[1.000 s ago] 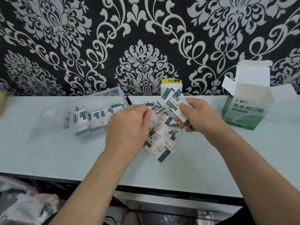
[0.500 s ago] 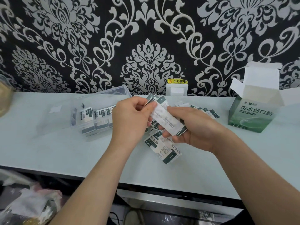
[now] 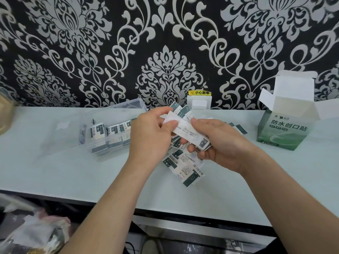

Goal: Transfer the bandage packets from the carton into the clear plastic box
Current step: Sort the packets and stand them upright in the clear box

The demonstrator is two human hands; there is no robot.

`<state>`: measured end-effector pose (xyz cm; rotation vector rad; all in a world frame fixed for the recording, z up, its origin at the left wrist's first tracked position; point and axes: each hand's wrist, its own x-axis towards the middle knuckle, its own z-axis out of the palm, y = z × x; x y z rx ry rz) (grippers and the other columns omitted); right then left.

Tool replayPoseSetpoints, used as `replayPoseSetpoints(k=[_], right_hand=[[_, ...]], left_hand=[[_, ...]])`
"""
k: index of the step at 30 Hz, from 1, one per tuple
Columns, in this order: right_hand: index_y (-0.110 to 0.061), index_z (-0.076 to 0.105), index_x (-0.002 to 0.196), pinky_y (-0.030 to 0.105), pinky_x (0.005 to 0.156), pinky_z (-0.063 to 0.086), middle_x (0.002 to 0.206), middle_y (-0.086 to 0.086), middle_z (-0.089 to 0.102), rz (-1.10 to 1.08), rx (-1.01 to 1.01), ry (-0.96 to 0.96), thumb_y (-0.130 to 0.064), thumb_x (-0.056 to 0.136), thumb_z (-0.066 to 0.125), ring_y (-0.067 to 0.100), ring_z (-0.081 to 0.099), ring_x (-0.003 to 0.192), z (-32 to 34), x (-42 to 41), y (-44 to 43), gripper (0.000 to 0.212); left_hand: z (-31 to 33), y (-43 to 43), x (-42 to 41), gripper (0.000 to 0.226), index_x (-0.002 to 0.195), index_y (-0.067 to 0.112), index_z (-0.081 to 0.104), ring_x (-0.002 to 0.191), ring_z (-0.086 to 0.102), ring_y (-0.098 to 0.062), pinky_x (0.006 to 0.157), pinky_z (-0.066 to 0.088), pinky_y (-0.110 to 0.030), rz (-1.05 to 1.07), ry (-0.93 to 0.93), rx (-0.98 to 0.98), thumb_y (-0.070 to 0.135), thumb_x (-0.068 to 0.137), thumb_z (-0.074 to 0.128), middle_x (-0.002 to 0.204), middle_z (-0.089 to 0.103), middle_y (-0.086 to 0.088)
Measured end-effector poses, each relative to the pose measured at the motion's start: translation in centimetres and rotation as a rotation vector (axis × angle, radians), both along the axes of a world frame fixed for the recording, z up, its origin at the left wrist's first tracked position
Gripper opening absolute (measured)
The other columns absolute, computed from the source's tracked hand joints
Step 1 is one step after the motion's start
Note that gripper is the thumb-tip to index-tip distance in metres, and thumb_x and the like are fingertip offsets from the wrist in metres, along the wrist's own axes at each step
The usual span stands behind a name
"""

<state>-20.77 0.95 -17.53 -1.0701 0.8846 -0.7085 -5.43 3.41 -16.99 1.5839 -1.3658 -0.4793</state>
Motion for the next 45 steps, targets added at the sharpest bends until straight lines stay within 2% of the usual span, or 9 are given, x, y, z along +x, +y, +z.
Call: replayPoseSetpoints(k=[3, 9, 13, 15, 22, 28, 33, 40, 45], right_hand=[[-0.009, 0.065, 0.108, 0.018, 0.041, 0.041, 0.081, 0.011, 0.071, -0.082, 0.006, 0.046, -0.027, 0.103, 0.043, 0.013, 0.057, 0.055, -0.1, -0.4, -0.2, 0.029], [-0.003, 0.061, 0.111, 0.022, 0.041, 0.045, 0.076, 0.013, 0.07, -0.215, 0.088, 0.057, -0.022, 0.105, 0.036, 0.017, 0.061, 0.054, -0.1, -0.6, -0.5, 0.032], [0.001, 0.061, 0.113, 0.036, 0.062, 0.057, 0.095, 0.021, 0.068, -0.238, 0.093, -0.068, -0.027, 0.104, 0.04, 0.025, 0.064, 0.076, -0.2, 0.1, -0.5, 0.036], [0.003, 0.058, 0.112, 0.04, 0.073, 0.055, 0.101, 0.027, 0.063, -0.264, 0.06, 0.0, -0.026, 0.103, 0.041, 0.027, 0.06, 0.082, -0.4, 0.1, -0.6, 0.034], [-0.012, 0.062, 0.09, 0.017, 0.035, 0.022, 0.065, 0.013, 0.058, 0.002, 0.026, 0.096, -0.047, 0.1, 0.04, 0.016, 0.039, 0.042, 0.7, -1.6, 0.1, 0.042], [-0.007, 0.065, 0.1, 0.018, 0.034, 0.036, 0.073, 0.015, 0.067, -0.001, 0.024, 0.15, -0.038, 0.101, 0.045, 0.018, 0.055, 0.047, 1.0, -1.2, 0.3, 0.037], [-0.005, 0.066, 0.091, 0.019, 0.042, 0.049, 0.068, 0.007, 0.071, -0.24, 0.037, 0.09, -0.02, 0.098, 0.054, 0.018, 0.065, 0.057, 1.2, -0.8, 0.2, 0.021], [-0.007, 0.069, 0.084, 0.022, 0.045, 0.047, 0.069, 0.004, 0.064, -0.341, 0.073, -0.026, -0.01, 0.094, 0.049, 0.012, 0.057, 0.058, 1.0, 0.9, 0.3, 0.022], [-0.003, 0.07, 0.095, 0.021, 0.043, 0.042, 0.072, 0.008, 0.063, -0.339, 0.109, -0.11, -0.007, 0.094, 0.048, 0.012, 0.056, 0.053, 1.0, 1.2, 0.3, 0.023]], left_hand=[[-0.7, -0.2, 0.6, 0.028, 0.121, 0.02, 0.065, 0.077, 0.071, -0.019, 0.076, 0.058, -0.041, 0.006, -0.17, -0.016, 0.019, 0.093, 0.058, 0.09, 0.075, -0.001], [1.0, 1.3, 0.6, 0.022, 0.095, 0.014, 0.075, 0.041, 0.043, -0.011, 0.044, 0.034, -0.021, 0.226, -0.528, -0.477, 0.022, 0.095, 0.054, 0.052, 0.055, 0.007], [-1.6, 1.4, -3.9, 0.017, 0.084, 0.017, 0.067, 0.062, 0.063, -0.023, 0.075, 0.049, -0.033, -0.112, -0.841, -0.332, 0.02, 0.088, 0.051, 0.07, 0.067, 0.002], [-2.1, 1.4, -4.7, 0.021, 0.087, 0.017, 0.067, 0.074, 0.063, -0.02, 0.085, 0.048, -0.035, -0.262, -0.736, -0.227, 0.025, 0.089, 0.047, 0.083, 0.07, 0.005], [0.3, 0.7, -2.1, 0.046, 0.137, 0.039, 0.043, 0.137, 0.03, -0.001, 0.108, 0.023, -0.022, -0.091, -0.195, -0.103, 0.036, 0.093, 0.056, 0.149, 0.035, 0.016], [-0.5, 0.2, -2.1, 0.021, 0.115, 0.03, 0.057, 0.067, 0.049, 0.0, 0.061, 0.034, -0.016, -0.214, -0.173, -0.007, 0.027, 0.094, 0.057, 0.08, 0.055, 0.016], [-0.4, 0.1, -2.1, 0.013, 0.104, 0.032, 0.052, 0.054, 0.051, -0.014, 0.054, 0.046, -0.036, -0.207, 0.069, 0.075, 0.023, 0.096, 0.055, 0.078, 0.064, -0.003], [-0.6, 0.1, -3.7, 0.013, 0.086, 0.021, 0.056, 0.046, 0.041, -0.006, 0.043, 0.032, -0.018, -0.093, 0.035, -0.05, 0.031, 0.091, 0.062, 0.058, 0.053, 0.002], [-0.5, -0.3, -3.2, 0.019, 0.078, 0.023, 0.054, 0.045, 0.044, -0.009, 0.045, 0.039, -0.027, -0.054, 0.131, -0.002, 0.032, 0.085, 0.069, 0.064, 0.056, -0.005]])
